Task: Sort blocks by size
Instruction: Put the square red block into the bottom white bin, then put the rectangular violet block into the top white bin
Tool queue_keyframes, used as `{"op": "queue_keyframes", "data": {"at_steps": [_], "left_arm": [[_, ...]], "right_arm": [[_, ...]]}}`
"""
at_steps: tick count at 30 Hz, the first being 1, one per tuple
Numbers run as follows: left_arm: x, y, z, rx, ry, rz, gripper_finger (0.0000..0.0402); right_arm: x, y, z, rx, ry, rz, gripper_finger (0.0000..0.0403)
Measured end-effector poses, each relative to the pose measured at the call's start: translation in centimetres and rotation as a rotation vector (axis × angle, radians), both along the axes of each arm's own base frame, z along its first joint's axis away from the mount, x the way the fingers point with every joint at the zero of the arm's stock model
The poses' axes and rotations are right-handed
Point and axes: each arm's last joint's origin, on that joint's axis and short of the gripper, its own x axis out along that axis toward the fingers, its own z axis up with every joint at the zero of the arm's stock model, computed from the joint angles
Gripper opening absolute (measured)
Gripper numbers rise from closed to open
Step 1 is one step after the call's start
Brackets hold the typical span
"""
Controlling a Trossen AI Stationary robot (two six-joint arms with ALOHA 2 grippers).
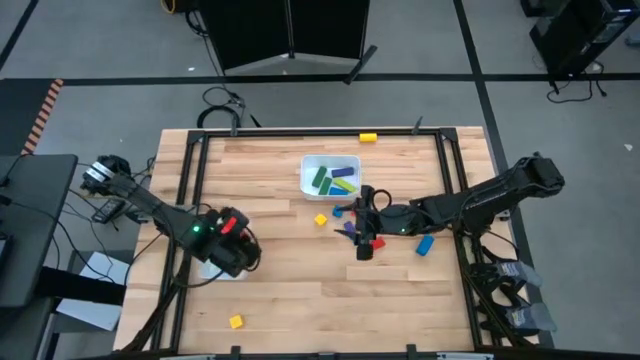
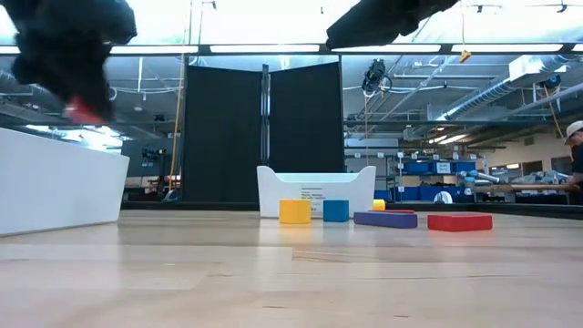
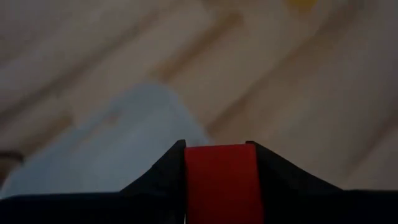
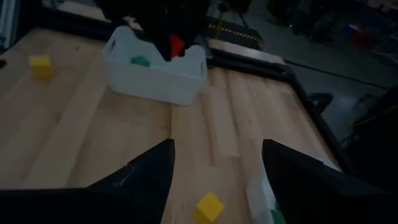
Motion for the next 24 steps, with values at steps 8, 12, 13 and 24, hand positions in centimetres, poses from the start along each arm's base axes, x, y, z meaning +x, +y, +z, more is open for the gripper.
{"op": "queue_keyframes", "data": {"at_steps": [8, 12, 13, 24], "left_arm": [[-0.9, -1.2, -1.0, -0.065, 0.188, -0.088, 0.0138], [-1.3, -1.2, -1.2, -0.036, 0.231, -0.096, 0.0195], [-1.3, -1.2, -1.2, -0.035, 0.233, -0.096, 0.0215], [-0.9, -1.4, -1.1, -0.027, 0.17, -0.095, 0.0315]], "right_arm": [[1.2, 0.3, -2.3, 0.012, 0.066, -0.013, 0.0249], [1.5, 0.3, -3.3, 0.054, 0.101, -0.042, 0.0249], [1.4, 0.3, -3.5, 0.064, 0.119, -0.052, 0.0249], [0.7, -0.1, -5.7, 0.154, 0.294, -0.141, 0.0251]]}}
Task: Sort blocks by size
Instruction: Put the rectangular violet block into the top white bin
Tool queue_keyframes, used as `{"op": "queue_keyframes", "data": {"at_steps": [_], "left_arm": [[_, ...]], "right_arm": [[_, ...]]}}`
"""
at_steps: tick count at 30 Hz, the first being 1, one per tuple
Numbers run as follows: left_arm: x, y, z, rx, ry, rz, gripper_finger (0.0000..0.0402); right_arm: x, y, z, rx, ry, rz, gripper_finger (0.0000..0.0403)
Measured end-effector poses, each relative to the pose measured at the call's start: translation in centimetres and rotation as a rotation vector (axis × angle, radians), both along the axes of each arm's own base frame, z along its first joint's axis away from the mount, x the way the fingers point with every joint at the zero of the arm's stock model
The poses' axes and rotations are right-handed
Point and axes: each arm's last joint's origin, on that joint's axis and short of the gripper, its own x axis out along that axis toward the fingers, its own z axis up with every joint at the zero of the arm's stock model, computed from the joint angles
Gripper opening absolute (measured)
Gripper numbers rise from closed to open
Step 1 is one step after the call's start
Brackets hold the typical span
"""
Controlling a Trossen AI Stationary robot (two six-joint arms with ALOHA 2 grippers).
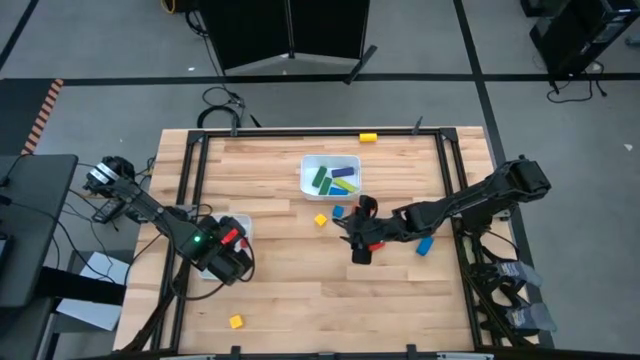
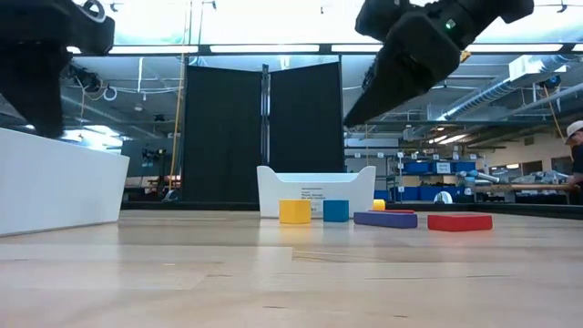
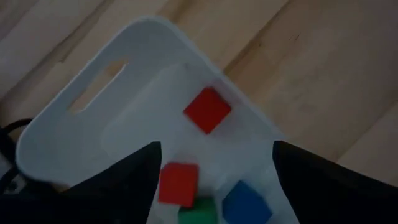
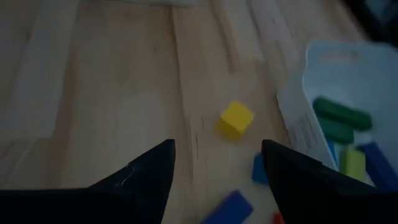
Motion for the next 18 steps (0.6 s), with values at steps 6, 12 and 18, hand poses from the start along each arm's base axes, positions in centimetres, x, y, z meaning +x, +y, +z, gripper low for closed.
{"op": "queue_keyframes", "data": {"at_steps": [6, 12, 18], "left_arm": [[1.1, -0.6, 0.2, -0.016, -0.113, -0.069, 0.0299], [2.3, -1.4, 0.6, -0.024, -0.243, -0.167, 0.0284], [3.0, -2.3, 1.0, -0.098, -0.29, -0.281, 0.028]], "right_arm": [[0.2, -0.1, -1.0, 0.027, 0.028, -0.043, 0.0249], [2.5, 0.1, -3.1, 0.029, -0.043, -0.04, 0.0254], [4.5, 0.5, -5.7, 0.031, -0.135, -0.06, 0.0256]]}}
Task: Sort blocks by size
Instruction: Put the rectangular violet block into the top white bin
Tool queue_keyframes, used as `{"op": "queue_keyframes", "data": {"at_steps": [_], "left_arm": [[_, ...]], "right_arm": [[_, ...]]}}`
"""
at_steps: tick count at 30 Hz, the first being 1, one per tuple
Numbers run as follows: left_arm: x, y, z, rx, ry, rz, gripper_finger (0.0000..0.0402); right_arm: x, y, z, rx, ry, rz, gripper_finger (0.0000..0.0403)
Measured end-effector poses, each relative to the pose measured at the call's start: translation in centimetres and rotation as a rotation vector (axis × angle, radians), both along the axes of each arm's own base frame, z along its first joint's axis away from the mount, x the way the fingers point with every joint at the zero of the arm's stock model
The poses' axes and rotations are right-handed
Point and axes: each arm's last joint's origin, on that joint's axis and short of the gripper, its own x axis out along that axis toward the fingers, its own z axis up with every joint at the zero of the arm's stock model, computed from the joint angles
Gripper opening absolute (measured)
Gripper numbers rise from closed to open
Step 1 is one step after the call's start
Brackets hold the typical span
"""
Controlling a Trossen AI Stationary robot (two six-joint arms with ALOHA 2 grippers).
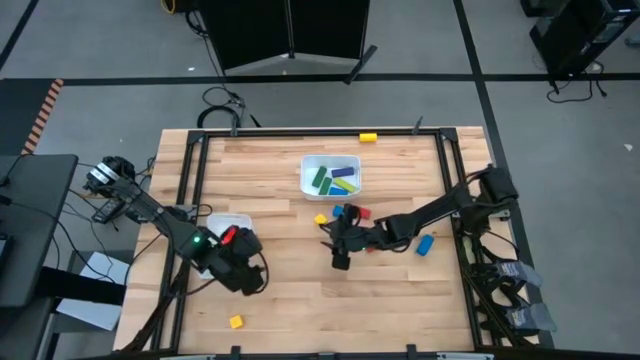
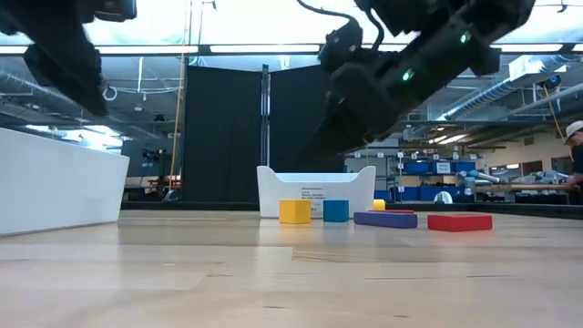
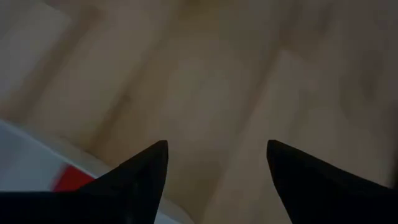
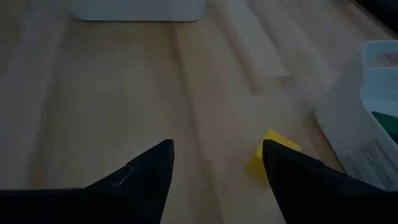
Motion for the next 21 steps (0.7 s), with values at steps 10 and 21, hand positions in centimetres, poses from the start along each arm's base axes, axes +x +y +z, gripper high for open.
{"op": "queue_keyframes", "data": {"at_steps": [10, 21], "left_arm": [[-0.9, -2.8, -0.7, -0.326, 0.213, -0.2, 0.0279], [-0.6, -7.0, -0.8, -0.473, 0.382, -0.163, 0.0279]], "right_arm": [[1.1, -0.3, -0.5, -0.056, -0.108, -0.076, 0.0259], [1.1, -1.1, -0.6, -0.058, -0.103, -0.137, 0.0259]]}}
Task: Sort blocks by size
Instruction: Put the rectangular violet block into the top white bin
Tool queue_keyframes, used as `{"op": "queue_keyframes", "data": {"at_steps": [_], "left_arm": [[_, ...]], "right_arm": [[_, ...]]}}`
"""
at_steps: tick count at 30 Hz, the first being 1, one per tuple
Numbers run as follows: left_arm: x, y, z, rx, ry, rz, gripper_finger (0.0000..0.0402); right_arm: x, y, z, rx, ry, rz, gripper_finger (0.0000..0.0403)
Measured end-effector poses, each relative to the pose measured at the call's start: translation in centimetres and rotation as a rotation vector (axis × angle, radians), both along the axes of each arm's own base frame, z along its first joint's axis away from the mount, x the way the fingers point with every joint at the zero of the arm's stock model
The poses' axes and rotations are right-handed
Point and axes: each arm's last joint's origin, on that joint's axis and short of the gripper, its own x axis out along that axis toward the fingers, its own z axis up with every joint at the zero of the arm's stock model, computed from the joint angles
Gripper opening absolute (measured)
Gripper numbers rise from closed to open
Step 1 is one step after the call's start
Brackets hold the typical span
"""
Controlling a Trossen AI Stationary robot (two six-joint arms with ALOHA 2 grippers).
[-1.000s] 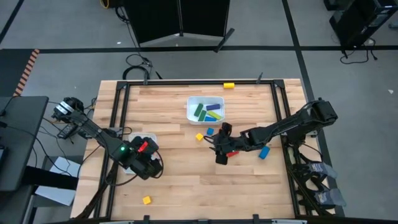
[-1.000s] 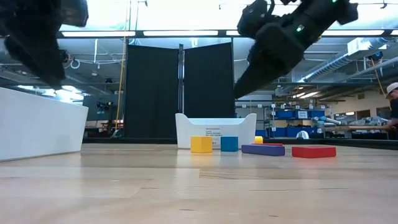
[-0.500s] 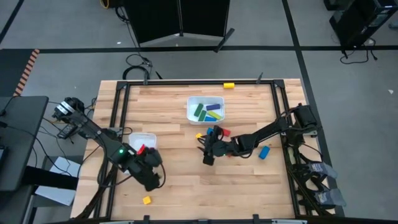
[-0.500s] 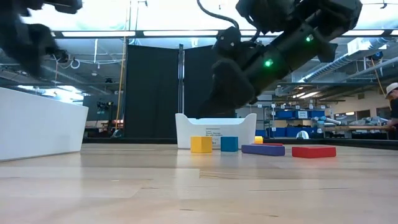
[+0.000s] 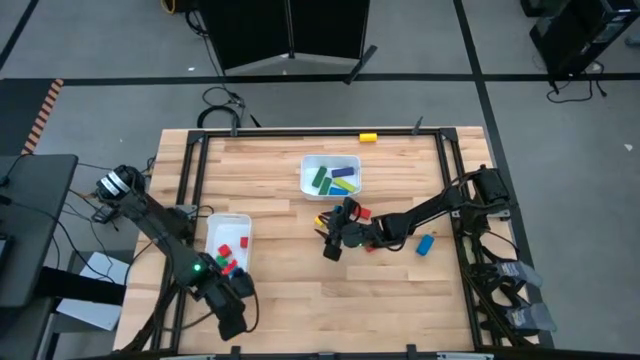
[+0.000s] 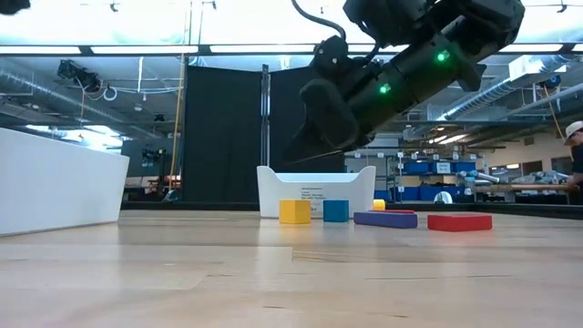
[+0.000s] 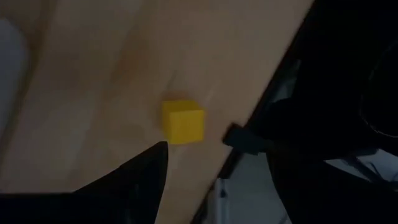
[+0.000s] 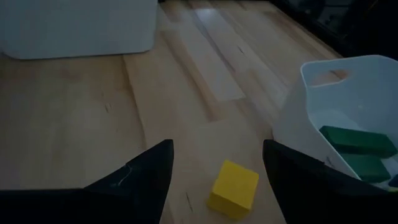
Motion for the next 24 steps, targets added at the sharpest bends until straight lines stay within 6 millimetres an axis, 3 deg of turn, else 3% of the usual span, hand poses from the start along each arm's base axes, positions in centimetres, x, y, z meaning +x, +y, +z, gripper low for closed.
{"op": "queue_keyframes", "data": {"at_steps": [12, 19, 24], "left_arm": [[1.1, -1.2, -0.2, 0.021, 0.0, 0.017, 0.0279], [1.6, -1.4, 0.0, 0.034, -0.089, 0.038, 0.0279], [1.7, -1.3, 0.0, 0.082, -0.139, -0.016, 0.0279]], "right_arm": [[-0.9, 0.1, -1.1, 0.035, 0.104, -0.056, 0.0259], [-4.0, 3.3, -2.0, -0.037, 0.243, -0.174, 0.0253], [-6.1, 4.7, -0.9, -0.057, 0.224, -0.26, 0.0249]]}}
